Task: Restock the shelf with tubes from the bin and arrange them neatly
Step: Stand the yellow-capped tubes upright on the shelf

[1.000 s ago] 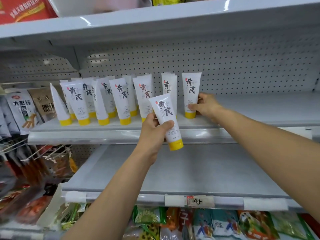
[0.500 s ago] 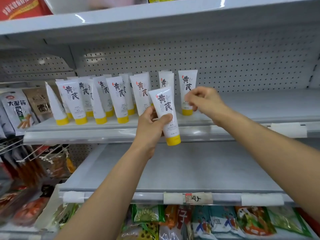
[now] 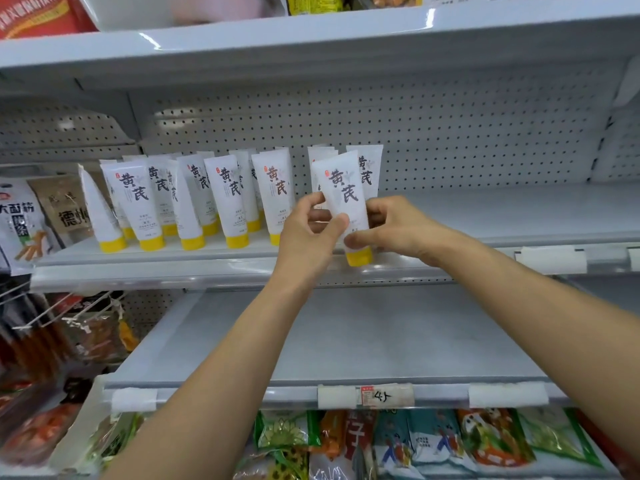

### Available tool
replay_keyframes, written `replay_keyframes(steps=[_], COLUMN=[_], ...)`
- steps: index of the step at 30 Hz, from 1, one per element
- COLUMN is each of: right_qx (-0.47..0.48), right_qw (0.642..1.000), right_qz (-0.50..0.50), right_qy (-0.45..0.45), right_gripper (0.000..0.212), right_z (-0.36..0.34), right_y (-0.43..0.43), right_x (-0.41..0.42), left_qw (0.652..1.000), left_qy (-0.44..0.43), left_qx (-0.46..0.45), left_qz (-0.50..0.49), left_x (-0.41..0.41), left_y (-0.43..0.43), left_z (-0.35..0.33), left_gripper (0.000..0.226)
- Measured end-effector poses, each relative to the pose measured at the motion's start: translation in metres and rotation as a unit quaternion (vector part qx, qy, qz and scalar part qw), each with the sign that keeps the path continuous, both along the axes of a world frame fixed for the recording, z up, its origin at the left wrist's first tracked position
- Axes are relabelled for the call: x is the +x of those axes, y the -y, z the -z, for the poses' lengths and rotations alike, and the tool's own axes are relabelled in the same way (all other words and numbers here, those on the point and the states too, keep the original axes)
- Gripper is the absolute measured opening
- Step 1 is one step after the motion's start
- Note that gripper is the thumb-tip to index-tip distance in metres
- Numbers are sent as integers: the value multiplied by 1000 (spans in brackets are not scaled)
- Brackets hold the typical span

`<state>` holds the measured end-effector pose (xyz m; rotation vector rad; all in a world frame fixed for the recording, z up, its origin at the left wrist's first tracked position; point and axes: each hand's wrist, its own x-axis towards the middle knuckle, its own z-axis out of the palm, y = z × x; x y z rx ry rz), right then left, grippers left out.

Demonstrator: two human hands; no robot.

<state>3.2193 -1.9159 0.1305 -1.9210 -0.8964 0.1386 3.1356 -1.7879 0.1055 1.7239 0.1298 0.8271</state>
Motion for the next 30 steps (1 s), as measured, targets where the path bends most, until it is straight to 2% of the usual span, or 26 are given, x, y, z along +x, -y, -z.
replay_keyframes(steps=[4, 7, 23, 26, 27, 30], right_qx=[59, 57, -5, 6, 18, 40], right_qw=[994, 990, 987, 982, 977, 958], right_qz=[90, 123, 153, 186, 207, 235], right_qy=[34, 42, 40, 28, 44, 158], right_gripper=[40, 48, 47, 60, 60, 34], right_z=[-3, -1, 13, 20, 24, 40], right_y=[-2, -3, -4, 6, 11, 26], right_x=[15, 27, 40, 32, 27, 2], left_qw=[975, 945, 925, 925, 926, 922], left_qy=[-39, -94, -172, -165, -162, -156], left_qx=[199, 288, 317, 318, 318, 329], left_qz=[-95, -125, -122, -124, -125, -133], left_x=[-4, -8, -8, -13, -16, -27], left_y=[-14, -18, -19, -19, -18, -18], left_z=[13, 19, 29, 31, 32, 42], left_gripper=[36, 31, 22, 21, 21, 19])
